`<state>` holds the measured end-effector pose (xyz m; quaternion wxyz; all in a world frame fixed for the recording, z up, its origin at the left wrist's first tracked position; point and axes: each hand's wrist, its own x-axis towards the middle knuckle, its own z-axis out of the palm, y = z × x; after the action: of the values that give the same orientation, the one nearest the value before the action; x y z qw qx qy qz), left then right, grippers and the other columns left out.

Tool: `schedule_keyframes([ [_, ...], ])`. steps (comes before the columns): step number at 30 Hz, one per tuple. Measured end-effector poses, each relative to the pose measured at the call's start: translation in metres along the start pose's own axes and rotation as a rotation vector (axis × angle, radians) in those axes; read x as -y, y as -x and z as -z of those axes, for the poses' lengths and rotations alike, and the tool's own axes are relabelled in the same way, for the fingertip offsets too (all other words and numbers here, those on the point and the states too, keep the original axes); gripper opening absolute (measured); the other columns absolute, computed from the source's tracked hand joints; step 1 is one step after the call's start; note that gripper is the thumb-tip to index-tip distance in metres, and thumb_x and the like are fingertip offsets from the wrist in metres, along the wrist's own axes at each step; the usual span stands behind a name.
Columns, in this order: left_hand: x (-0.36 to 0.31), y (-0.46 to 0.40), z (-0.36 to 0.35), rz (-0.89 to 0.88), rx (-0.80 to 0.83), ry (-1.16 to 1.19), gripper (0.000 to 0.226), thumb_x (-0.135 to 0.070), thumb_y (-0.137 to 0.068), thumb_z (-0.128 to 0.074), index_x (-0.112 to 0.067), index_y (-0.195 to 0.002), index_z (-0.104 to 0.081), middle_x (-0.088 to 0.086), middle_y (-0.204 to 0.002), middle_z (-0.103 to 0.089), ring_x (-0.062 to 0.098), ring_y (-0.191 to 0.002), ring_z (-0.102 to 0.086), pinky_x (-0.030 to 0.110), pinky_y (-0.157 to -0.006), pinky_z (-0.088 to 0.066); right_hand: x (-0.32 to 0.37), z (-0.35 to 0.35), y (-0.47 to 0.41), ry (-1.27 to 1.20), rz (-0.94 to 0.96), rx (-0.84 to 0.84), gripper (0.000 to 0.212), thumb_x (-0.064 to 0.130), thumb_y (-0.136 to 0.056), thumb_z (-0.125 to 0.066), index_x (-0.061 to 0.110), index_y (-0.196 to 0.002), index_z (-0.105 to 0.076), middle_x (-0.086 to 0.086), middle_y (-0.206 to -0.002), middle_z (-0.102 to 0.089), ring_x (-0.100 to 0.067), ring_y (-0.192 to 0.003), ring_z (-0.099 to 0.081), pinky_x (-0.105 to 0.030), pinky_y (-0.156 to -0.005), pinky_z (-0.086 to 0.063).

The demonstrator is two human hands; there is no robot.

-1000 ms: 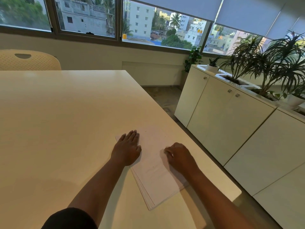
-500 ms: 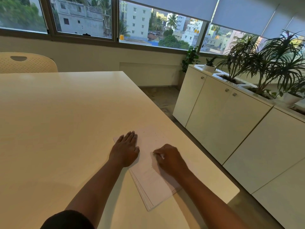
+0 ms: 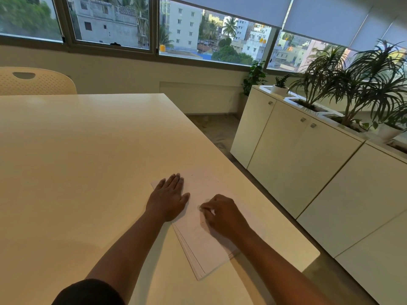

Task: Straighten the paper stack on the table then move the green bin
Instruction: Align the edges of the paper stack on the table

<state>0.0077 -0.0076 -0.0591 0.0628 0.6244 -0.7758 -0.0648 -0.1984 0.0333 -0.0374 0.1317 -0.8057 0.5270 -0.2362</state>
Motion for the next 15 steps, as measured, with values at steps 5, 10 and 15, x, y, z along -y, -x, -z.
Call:
schedule_keyframes([
  [5, -0.001, 0.001, 0.002, -0.002, 0.007, -0.03, 0.069, -0.051, -0.103, -0.016, -0.012, -0.156, 0.003, 0.004, -0.165, 0.007, 0.015, -0.152, 0.009, 0.035, -0.124, 0.004, -0.024, 0.02, -0.005, 0.045, -0.148, -0.102, 0.024, 0.014, -0.091, -0.056, 0.016, -0.107, -0.074, -0.007, -0.1, -0.072, -0.012, -0.087, -0.063, -0.015, -0.08, -0.044],
  [10, -0.001, 0.001, 0.001, -0.006, 0.007, -0.026, 0.069, -0.051, -0.103, -0.017, -0.012, -0.157, 0.002, 0.005, -0.165, 0.006, 0.015, -0.152, 0.008, 0.036, -0.124, 0.003, -0.005, 0.015, 0.005, 0.036, -0.089, -0.081, 0.019, 0.02, -0.092, -0.057, 0.018, -0.098, -0.075, -0.005, -0.092, -0.069, -0.011, -0.08, -0.061, -0.018, -0.073, -0.045],
  [15, 0.0, 0.0, 0.001, -0.006, 0.004, -0.016, 0.069, -0.051, -0.103, -0.017, -0.012, -0.157, 0.001, 0.005, -0.165, 0.006, 0.015, -0.152, 0.008, 0.036, -0.124, 0.003, 0.015, -0.005, 0.024, -0.07, 0.046, 0.018, 0.02, 0.024, -0.09, -0.062, 0.023, -0.107, -0.072, 0.003, -0.095, -0.067, -0.003, -0.081, -0.059, -0.02, -0.078, -0.053],
])
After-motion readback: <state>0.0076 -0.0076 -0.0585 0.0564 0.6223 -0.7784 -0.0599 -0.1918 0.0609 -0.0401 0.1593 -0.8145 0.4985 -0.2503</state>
